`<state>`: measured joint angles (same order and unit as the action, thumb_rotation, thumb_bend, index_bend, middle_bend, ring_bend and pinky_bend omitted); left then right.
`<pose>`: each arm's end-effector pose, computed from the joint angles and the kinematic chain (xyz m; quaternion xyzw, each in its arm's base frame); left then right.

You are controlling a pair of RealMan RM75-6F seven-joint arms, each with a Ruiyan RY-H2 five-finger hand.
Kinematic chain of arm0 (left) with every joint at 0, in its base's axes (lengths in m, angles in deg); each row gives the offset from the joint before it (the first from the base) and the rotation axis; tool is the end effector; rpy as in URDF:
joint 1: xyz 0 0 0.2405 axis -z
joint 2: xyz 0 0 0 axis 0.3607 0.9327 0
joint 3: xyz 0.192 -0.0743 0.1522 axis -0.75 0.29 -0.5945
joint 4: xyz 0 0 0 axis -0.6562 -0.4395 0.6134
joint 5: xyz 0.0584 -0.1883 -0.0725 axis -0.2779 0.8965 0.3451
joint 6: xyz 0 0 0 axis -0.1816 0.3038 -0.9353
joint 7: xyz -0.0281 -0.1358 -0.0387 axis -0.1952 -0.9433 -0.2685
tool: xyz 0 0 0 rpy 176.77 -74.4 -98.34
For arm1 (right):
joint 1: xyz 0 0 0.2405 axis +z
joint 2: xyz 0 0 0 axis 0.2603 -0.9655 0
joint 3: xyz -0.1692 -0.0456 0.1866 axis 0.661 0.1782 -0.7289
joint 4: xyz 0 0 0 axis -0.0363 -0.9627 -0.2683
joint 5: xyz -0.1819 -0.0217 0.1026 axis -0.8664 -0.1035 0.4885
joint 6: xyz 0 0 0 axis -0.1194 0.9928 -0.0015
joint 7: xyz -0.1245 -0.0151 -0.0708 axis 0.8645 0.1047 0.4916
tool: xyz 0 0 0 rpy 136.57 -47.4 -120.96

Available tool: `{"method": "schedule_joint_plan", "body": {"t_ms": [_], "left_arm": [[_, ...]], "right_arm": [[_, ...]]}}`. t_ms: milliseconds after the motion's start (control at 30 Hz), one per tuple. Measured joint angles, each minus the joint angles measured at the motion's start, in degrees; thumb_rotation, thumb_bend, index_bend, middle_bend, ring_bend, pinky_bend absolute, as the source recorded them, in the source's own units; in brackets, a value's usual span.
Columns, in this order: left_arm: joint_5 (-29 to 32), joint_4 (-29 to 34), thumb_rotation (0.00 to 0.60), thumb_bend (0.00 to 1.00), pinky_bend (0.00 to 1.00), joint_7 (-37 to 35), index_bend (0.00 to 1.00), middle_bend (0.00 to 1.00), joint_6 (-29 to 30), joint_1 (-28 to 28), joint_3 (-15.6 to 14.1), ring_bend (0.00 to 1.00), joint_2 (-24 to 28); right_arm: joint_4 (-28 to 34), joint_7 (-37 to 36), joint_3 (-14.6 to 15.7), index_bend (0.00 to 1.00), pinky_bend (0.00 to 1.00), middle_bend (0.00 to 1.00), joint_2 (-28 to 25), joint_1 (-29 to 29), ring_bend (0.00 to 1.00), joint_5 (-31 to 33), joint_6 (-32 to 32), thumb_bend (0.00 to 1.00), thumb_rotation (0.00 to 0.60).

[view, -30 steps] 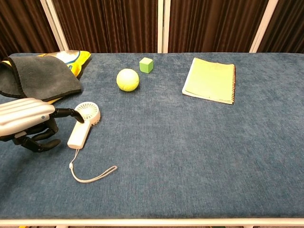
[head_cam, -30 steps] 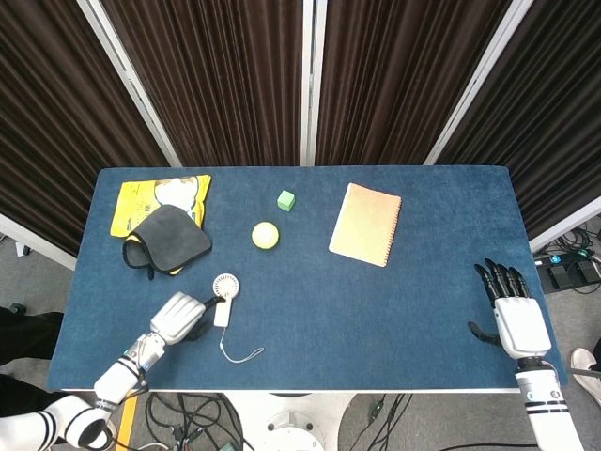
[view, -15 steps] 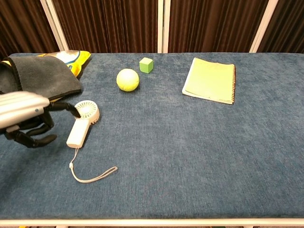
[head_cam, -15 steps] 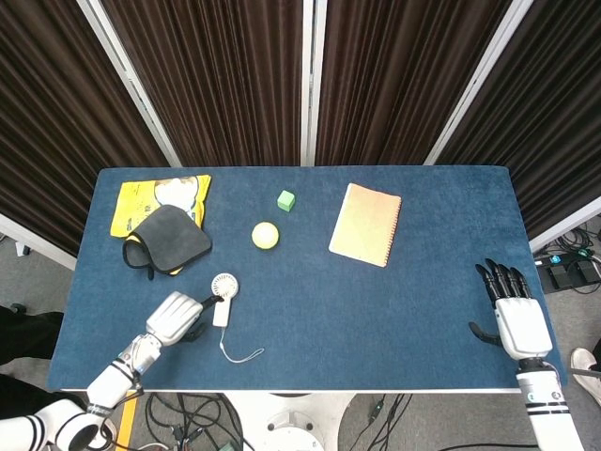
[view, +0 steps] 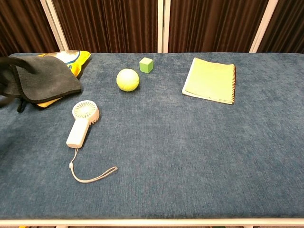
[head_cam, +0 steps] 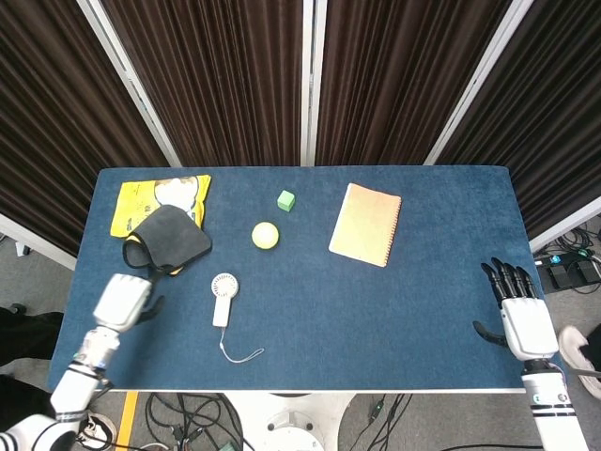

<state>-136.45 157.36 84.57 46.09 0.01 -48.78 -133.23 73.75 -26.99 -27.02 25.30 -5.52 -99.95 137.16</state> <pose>-0.2704 0.2560 0.0559 -0.6886 -0.3616 -0.3782 0.5021 -0.3005 -0.2087 0.1246 0.6150 -0.4031 0.3688 0.5686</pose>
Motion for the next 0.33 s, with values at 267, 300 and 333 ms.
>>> {"method": "schedule_joint_plan", "body": {"t_ms": [267,300,333], "left_arm": [[4.34,2.96,0.600,0.01,0.30,-1.49,0.17,0.14,3.55,-5.25,0.69,0.09,6.02],[4.51,3.19,0.600,0.00,0.28,-1.89,0.17,0.14,4.06,-5.61,0.86,0.08,6.38],[4.59,3.28,0.600,0.00,0.27,-2.26,0.17,0.13,4.57,-5.89,1.03,0.07,6.57]], "right_arm": [[0.14,-0.46,-0.48,0.00,0.00,0.00,0.22,-0.41,0.00,0.10,0.93,0.10,0.600],[0.11,-0.45,-0.51,0.00,0.00,0.00,0.32,-0.41,0.00,0.05,1.03,0.10,0.600],[0.06,-0.42,-0.54,0.00,0.00,0.00,0.41,-0.41,0.00,-0.07,1.18,0.10,0.600]]}}
